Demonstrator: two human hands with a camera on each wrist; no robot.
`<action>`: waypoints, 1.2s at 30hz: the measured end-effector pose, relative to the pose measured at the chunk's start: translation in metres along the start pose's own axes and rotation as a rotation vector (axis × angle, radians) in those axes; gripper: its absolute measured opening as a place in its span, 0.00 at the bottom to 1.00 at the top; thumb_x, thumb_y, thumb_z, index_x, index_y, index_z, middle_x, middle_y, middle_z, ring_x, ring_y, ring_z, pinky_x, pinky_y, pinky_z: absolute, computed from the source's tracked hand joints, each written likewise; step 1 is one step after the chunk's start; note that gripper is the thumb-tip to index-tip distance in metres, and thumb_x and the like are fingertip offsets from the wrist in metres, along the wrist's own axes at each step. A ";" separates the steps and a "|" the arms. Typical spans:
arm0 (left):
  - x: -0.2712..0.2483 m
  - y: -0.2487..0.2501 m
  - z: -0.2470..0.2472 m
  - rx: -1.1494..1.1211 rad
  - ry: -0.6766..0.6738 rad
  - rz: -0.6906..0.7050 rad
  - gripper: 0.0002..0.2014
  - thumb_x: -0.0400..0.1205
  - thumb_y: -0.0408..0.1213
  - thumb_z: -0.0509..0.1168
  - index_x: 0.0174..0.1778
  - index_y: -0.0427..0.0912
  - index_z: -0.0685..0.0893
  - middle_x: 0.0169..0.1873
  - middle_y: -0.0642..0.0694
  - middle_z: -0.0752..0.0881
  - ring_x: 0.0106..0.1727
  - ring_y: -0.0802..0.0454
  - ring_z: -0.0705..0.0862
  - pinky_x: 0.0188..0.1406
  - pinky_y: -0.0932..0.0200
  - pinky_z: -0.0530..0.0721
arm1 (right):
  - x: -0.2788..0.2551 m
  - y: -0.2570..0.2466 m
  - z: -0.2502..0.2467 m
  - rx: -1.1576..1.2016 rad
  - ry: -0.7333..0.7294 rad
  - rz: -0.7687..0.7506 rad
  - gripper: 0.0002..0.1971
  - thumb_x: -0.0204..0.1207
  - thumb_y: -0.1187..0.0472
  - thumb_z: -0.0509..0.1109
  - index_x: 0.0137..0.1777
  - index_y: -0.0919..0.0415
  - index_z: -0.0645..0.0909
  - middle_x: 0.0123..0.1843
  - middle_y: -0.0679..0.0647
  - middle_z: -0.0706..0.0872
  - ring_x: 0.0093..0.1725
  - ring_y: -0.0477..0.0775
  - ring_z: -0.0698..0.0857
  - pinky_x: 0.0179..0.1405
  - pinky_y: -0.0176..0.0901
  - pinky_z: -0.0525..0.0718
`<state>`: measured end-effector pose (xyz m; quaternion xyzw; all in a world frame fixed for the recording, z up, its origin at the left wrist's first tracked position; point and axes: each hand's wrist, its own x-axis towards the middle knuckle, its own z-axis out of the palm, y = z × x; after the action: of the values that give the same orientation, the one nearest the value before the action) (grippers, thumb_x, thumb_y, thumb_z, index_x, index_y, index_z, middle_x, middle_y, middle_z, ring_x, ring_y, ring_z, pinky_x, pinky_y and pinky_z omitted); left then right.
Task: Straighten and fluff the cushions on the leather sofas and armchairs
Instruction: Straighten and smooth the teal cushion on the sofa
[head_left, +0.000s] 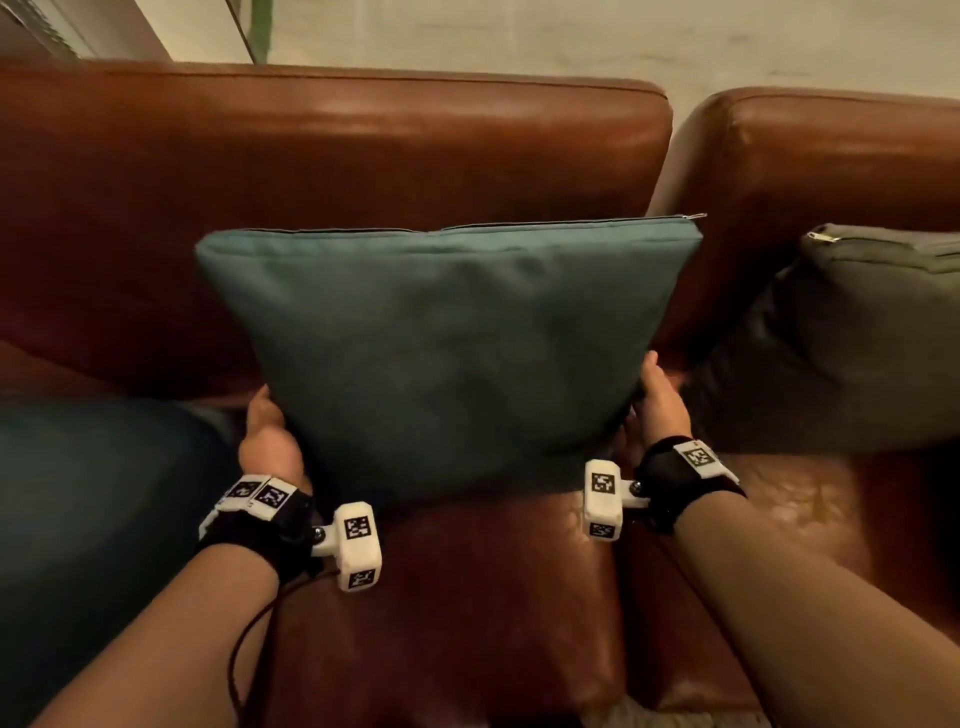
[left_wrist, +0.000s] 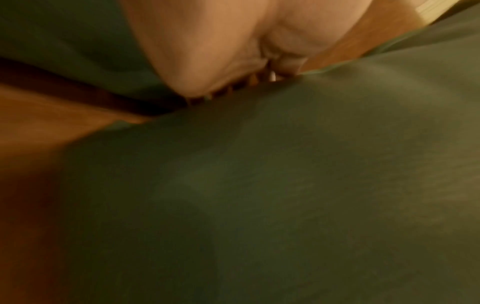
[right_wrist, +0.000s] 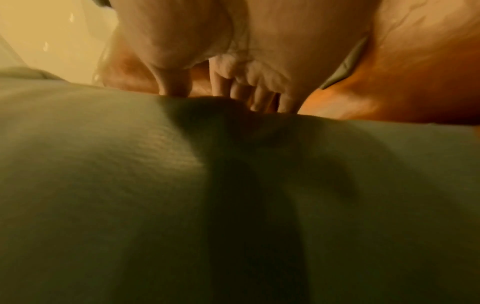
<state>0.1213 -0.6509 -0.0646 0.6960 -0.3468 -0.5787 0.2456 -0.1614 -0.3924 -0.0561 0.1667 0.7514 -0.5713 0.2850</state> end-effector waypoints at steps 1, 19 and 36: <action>0.000 -0.009 -0.004 -0.008 -0.026 -0.036 0.22 0.69 0.54 0.65 0.56 0.52 0.89 0.52 0.46 0.90 0.54 0.43 0.87 0.61 0.43 0.85 | -0.004 0.003 -0.001 -0.013 -0.005 0.000 0.43 0.56 0.20 0.68 0.64 0.49 0.84 0.70 0.57 0.84 0.71 0.62 0.81 0.74 0.63 0.76; 0.012 -0.045 -0.014 0.319 -0.046 0.051 0.13 0.85 0.31 0.58 0.60 0.44 0.85 0.56 0.43 0.86 0.58 0.46 0.83 0.65 0.53 0.78 | -0.001 0.026 -0.004 -0.144 0.108 -0.097 0.04 0.79 0.62 0.71 0.49 0.52 0.85 0.49 0.53 0.86 0.48 0.49 0.84 0.58 0.46 0.82; 0.004 -0.052 -0.022 0.595 -0.004 -0.027 0.14 0.85 0.30 0.60 0.64 0.34 0.83 0.63 0.34 0.85 0.66 0.37 0.81 0.65 0.55 0.75 | -0.005 0.053 -0.022 -0.314 0.136 0.101 0.05 0.69 0.54 0.80 0.36 0.43 0.88 0.51 0.55 0.91 0.51 0.56 0.89 0.61 0.49 0.85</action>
<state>0.1535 -0.6219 -0.1008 0.7408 -0.4925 -0.4562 0.0222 -0.1321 -0.3559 -0.0888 0.1960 0.8397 -0.4192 0.2842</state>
